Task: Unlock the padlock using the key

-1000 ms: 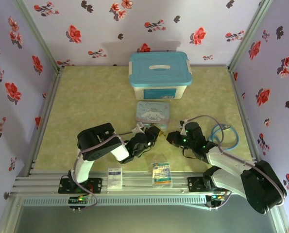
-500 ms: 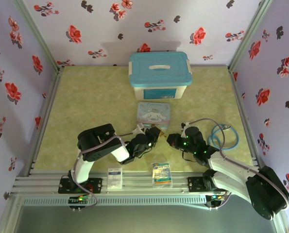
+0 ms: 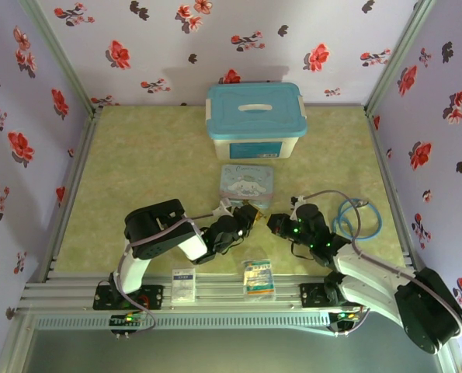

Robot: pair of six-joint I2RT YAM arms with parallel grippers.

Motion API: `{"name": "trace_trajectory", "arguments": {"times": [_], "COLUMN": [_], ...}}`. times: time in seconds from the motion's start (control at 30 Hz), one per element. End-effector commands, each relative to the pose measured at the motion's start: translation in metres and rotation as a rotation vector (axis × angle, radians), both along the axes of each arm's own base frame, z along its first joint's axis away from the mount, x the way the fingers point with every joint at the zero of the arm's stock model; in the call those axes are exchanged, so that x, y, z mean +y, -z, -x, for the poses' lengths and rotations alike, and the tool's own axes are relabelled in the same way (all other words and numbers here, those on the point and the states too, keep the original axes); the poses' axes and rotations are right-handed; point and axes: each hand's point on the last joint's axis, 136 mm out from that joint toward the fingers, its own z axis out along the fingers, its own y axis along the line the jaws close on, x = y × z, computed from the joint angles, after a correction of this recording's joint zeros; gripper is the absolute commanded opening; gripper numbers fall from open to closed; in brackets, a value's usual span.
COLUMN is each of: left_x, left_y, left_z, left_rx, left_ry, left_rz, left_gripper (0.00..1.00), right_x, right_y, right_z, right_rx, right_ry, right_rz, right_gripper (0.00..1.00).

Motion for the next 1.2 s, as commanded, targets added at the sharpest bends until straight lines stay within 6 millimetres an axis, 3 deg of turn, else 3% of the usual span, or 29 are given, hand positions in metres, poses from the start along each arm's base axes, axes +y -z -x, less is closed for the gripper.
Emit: {"name": "trace_trajectory", "arguments": {"times": [0.0, 0.13, 0.4, 0.6, 1.17], "left_x": [-0.011, -0.013, -0.009, -0.009, -0.007], "left_y": [-0.014, -0.005, -0.017, -0.015, -0.019], "left_z": [0.001, -0.001, -0.006, -0.007, -0.009], "left_rx": [-0.031, -0.004, -0.031, -0.023, -0.027], "left_ry": [0.008, 0.0, -0.024, -0.028, -0.035], "left_rz": [0.055, 0.059, 0.07, 0.072, 0.077], "left_gripper": [0.0, 0.0, 0.0, 0.0, 0.0], "right_x": [-0.003, -0.004, 0.003, -0.005, -0.005], "right_y": [0.0, -0.005, 0.009, 0.008, 0.012], "right_z": [0.005, 0.007, 0.018, 0.016, 0.012], "right_rx": [0.002, 0.008, 0.109, 0.089, 0.093], "right_ry": [0.012, 0.012, -0.009, 0.026, 0.038], "right_rz": [-0.006, -0.011, -0.058, -0.042, -0.049], "right_gripper": [0.0, 0.0, 0.0, 0.0, 0.0]}}
